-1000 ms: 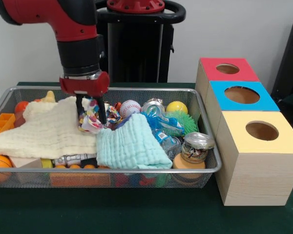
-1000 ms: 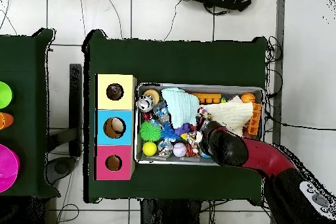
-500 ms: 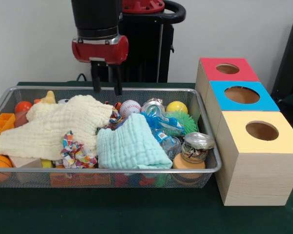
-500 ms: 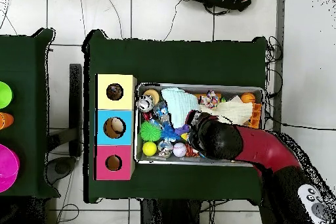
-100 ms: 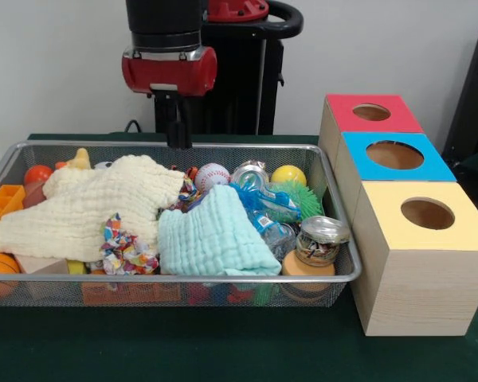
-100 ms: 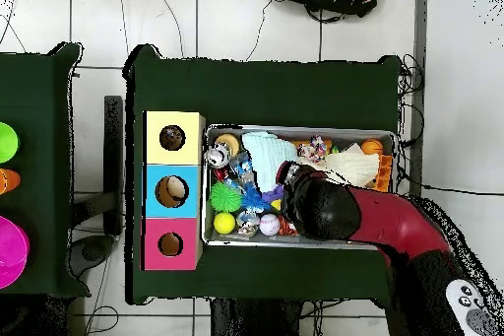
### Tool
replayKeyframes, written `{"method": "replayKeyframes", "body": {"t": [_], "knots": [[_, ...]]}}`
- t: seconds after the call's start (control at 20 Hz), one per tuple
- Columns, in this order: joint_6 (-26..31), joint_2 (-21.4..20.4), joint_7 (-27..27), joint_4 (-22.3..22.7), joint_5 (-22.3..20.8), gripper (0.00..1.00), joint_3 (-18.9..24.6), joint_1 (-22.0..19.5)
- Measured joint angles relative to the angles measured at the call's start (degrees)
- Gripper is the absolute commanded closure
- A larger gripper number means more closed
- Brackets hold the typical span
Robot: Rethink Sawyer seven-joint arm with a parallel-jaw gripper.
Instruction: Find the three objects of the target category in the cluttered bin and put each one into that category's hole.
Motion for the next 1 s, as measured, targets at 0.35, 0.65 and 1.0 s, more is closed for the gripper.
{"method": "replayKeyframes", "body": {"t": [0.35,0.65,1.0], "knots": [[-1.6,3.1,0.0,-0.6,-0.1,1.00,0.0,-2.4],[-7.6,9.8,0.0,-3.6,-2.9,0.00,0.2,-5.4],[-13.0,16.1,0.0,-6.8,-6.6,0.00,3.0,-9.6]]}}
